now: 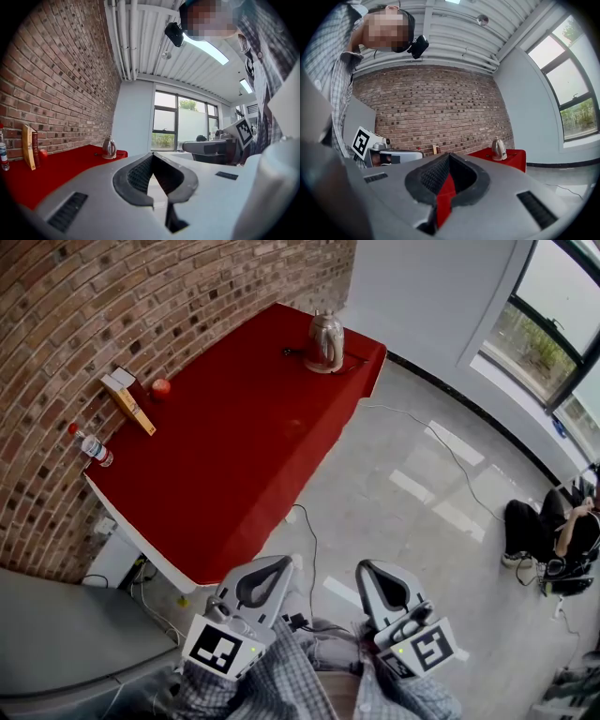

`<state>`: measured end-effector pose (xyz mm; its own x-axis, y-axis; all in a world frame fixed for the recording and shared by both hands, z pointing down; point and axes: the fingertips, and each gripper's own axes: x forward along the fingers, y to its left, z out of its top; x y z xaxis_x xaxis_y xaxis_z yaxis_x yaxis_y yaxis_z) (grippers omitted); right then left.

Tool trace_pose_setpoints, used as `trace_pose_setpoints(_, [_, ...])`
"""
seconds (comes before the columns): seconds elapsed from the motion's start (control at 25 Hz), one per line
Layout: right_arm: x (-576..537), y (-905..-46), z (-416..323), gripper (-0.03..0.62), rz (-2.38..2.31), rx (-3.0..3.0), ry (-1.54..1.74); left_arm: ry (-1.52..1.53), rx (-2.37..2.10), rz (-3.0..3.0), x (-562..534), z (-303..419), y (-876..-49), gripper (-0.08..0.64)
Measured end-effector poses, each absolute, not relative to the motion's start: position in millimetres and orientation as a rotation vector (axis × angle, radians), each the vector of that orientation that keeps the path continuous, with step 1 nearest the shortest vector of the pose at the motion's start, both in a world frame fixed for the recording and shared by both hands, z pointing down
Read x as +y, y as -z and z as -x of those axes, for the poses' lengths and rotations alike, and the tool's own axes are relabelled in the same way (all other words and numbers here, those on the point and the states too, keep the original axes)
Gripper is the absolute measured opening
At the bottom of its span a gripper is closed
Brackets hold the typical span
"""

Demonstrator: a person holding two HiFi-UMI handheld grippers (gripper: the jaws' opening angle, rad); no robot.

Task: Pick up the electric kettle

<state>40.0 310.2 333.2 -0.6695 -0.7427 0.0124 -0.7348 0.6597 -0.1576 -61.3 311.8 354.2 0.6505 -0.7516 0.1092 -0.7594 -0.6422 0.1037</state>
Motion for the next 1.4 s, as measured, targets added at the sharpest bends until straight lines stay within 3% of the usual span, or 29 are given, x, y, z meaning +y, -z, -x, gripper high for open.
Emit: trace_pose_setpoints(1.4, [103.7, -339.1, -52.2, 0.007, 1.606, 2.710, 0.242, -0.093, -0.903, -2.857, 77.2, 39.3, -347.1, 0.007])
